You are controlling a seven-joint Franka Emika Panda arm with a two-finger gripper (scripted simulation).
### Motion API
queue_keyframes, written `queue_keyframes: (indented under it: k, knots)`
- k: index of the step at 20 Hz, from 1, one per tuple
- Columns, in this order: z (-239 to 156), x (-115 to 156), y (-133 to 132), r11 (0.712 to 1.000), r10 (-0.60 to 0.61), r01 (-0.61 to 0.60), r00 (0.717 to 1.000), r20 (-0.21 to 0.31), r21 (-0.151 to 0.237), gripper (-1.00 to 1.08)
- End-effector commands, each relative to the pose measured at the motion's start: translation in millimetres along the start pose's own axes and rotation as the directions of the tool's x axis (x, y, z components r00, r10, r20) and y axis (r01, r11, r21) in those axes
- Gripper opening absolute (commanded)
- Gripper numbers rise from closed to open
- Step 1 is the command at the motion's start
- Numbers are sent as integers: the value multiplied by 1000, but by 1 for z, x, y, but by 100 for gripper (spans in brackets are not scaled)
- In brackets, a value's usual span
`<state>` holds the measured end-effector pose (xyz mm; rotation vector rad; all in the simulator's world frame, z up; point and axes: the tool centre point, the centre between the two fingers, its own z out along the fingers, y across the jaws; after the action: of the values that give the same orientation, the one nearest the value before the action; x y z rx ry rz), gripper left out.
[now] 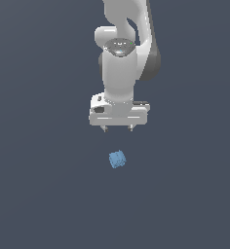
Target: Pick up the object and move it to a goal position.
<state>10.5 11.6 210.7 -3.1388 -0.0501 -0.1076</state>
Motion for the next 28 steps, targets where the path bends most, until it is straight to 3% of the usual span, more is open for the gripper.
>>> queue_keyframes:
  k: [1,11,20,28]
  knots:
    - [0,0,0,1000,0,0,1000,0,0,100]
    - [-7,3,-31,999,-28,28,1000,-2,35,100]
    - [-3,4,-29,999,9,-9,1000,1,35,100]
    - [10,9,-27,990,138,-138,990,14,35,100]
